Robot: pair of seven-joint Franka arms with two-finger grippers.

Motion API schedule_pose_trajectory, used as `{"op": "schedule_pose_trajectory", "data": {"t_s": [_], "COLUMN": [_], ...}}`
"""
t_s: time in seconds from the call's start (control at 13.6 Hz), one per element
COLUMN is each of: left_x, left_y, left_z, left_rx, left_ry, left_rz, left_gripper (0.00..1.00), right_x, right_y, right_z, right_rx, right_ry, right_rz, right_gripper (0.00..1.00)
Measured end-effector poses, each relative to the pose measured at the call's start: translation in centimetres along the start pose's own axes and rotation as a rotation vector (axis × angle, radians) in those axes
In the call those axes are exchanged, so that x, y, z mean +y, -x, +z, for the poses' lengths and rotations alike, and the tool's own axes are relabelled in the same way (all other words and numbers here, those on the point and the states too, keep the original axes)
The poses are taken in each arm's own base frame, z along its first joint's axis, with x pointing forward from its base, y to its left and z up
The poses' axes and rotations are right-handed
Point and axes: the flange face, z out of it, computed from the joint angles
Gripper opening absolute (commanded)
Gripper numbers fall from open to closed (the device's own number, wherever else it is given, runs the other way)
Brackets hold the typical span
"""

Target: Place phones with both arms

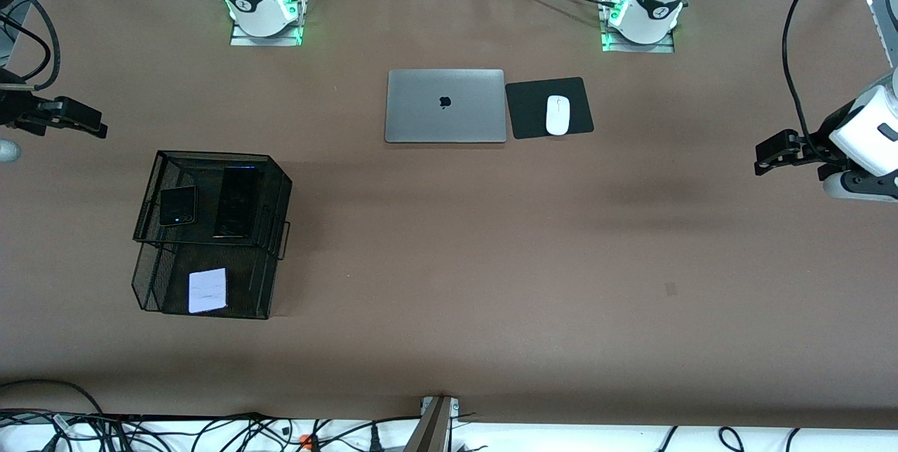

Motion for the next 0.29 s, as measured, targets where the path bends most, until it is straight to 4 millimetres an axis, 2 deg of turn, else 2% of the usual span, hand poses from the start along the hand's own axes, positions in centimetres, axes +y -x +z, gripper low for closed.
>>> {"op": "schedule_pose_trajectory", "data": {"t_s": [0.29], "left_x": [-0.08], "left_y": [0.01], "left_z": [0.01], "left_rx": [-0.001], "left_ry": [0.000], "left_rz": [-0.001], "left_gripper": [1.00], "right_x": [-0.53], "right_y": [-0.02], "right_z": [0.19], "right_rx": [-0.004], "right_ry": [0.000], "right_rz": [-0.003], "right_gripper": [1.00]}}
